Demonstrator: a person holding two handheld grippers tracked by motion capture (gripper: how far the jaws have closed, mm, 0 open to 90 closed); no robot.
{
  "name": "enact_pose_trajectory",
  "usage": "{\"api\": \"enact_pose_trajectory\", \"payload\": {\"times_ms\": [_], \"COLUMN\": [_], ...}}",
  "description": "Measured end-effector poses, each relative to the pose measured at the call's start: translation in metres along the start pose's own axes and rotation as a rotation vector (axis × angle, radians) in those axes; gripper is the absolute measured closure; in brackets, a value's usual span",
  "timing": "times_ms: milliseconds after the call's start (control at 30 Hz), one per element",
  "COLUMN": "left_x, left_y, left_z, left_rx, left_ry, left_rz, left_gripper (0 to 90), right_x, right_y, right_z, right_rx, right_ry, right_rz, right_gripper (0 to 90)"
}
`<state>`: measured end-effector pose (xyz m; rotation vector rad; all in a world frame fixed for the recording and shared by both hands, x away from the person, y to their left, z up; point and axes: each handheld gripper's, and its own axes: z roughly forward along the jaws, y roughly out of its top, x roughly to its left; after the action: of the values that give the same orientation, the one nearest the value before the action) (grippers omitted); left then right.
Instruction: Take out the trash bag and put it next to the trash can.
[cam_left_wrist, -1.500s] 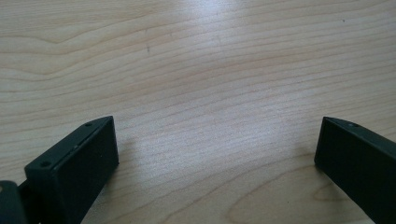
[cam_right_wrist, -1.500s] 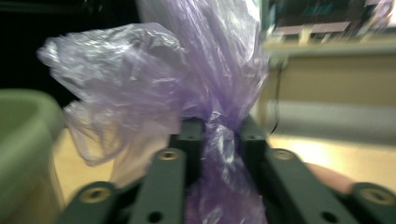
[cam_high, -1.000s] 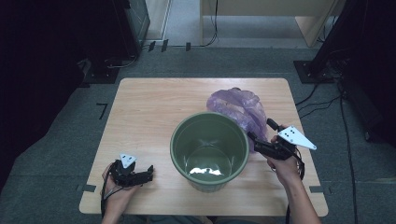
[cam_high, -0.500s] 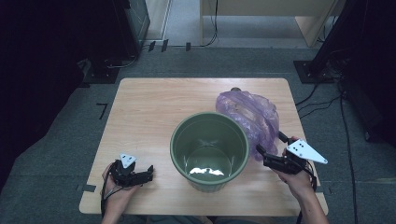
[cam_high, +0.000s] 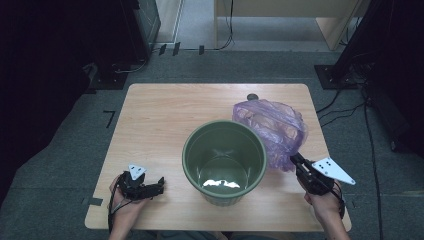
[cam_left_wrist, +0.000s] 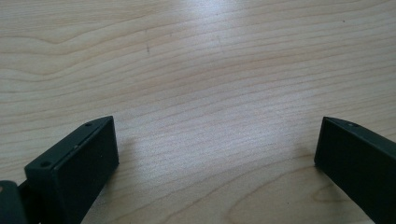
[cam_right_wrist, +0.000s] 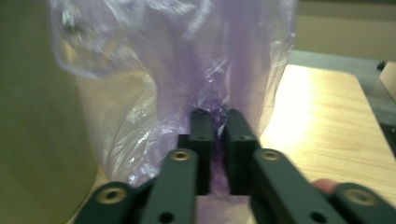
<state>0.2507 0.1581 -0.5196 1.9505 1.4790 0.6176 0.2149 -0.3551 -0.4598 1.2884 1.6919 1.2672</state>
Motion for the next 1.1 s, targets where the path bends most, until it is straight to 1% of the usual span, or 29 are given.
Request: {"api": "enact_pose_trajectory", "payload": {"times_ms": [67,100,133,167,200,233,267,300,333,367,400,433,467,500,533,567,600,667,700,733,800,900,933,967,1000,1033,1067,1100], "left_x": [0.0,0.0,0.0,0.0,0.0,0.0,0.0,0.0,0.0,0.0,0.0,0.0,0.0,0.0,0.0,0.0,0.0,0.0,0.0,0.0,0.0,0.0,0.0,0.0,0.0,0.0,0.0,0.0], "left_y": [0.0,0.0,0.0,0.0,0.0,0.0,0.0,0.0,0.0,0.0,0.0,0.0,0.0,0.0,0.0,0.0,0.0,0.0,0.0,0.0,0.0,0.0,0.0,0.0,0.0,0.001,0.001,0.001], "left_z": [0.0,0.0,0.0,0.0,0.0,0.0,0.0,0.0,0.0,0.0,0.0,0.0,0.0,0.0,0.0,0.0,0.0,0.0,0.0,0.0,0.0,0.001,0.001,0.001,0.001,0.001,0.001,0.001], "left_rx": [0.0,0.0,0.0,0.0,0.0,-0.001,-0.001,-0.001,-0.001,-0.001,-0.001,-0.001,-0.001,-0.001,-0.001,-0.001,-0.001,-0.001,-0.001,-0.001,-0.002,-0.001,-0.001,-0.001,-0.001,-0.001,-0.001,-0.001], "left_ry": [0.001,0.001,0.001,0.002,0.002,0.002,0.002,0.002,0.002,0.002,0.002,0.002,0.003,0.003,0.003,0.003,0.003,0.002,0.002,0.002,0.002,0.003,0.003,0.003,0.004,0.004,0.005,0.005], "left_rz": [-0.001,-0.001,-0.001,-0.002,-0.002,-0.002,-0.003,-0.003,-0.003,-0.003,-0.003,-0.003,-0.002,-0.002,-0.002,-0.002,-0.001,-0.003,-0.003,-0.003,-0.004,-0.005,-0.006,-0.006,-0.006,-0.006,-0.007,-0.006], "left_gripper": [0.0,0.0,0.0,0.0,0.0,0.0,0.0,0.0,0.0,0.0,0.0,0.0,0.0,0.0,0.0,0.0,0.0,0.0,0.0,0.0,0.0,0.0,0.0,0.0,0.0,0.0,0.0,0.0], "right_x": [0.001,0.004,0.004,0.007,0.015,0.015,0.023,0.023,0.027,0.034,0.035,0.035,0.036,0.035,0.033,0.032,0.03,0.026,0.024,0.023,0.019,0.015,0.011,0.011,0.009,0.004,0.004,0.002], "right_y": [0.001,0.005,0.005,0.008,0.016,0.016,0.026,0.026,0.031,0.038,0.04,0.04,0.041,0.041,0.041,0.04,0.038,0.034,0.032,0.03,0.025,0.021,0.017,0.017,0.015,0.01,0.01,0.007], "right_z": [0.01,0.023,0.023,0.03,0.046,0.046,0.061,0.061,0.069,0.082,0.088,0.088,0.091,0.093,0.094,0.093,0.091,0.083,0.079,0.074,0.063,0.049,0.04,0.04,0.036,0.029,0.029,0.025], "right_rx": [0.005,0.0,0.0,-0.006,-0.012,-0.012,-0.024,-0.024,-0.024,-0.024,-0.026,-0.026,-0.033,-0.038,-0.035,-0.035,-0.031,-0.033,-0.033,-0.033,-0.043,-0.038,-0.032,-0.032,-0.029,-0.021,-0.021,-0.019], "right_ry": [0.004,0.02,0.02,0.026,0.038,0.038,0.065,0.065,0.079,0.085,0.089,0.089,0.094,0.097,0.104,0.112,0.111,0.115,0.109,0.104,0.096,0.083,0.067,0.067,0.061,0.045,0.045,0.033], "right_rz": [0.013,0.021,0.021,0.022,0.018,0.018,0.018,0.018,0.019,0.012,0.024,0.024,0.047,0.07,0.092,0.104,0.102,0.086,0.083,0.076,0.047,0.016,0.004,0.004,0.003,0.01,0.01,0.013], "right_gripper": [90.0,90.0,90.0,90.0,90.0,90.0,90.0,90.0,90.0,90.0,87.6,87.6,80.1,69.8,62.0,53.9,48.2,40.4,35.8,32.8,27.9,21.3,16.9,16.9,15.3,14.3,14.3,14.1]}}
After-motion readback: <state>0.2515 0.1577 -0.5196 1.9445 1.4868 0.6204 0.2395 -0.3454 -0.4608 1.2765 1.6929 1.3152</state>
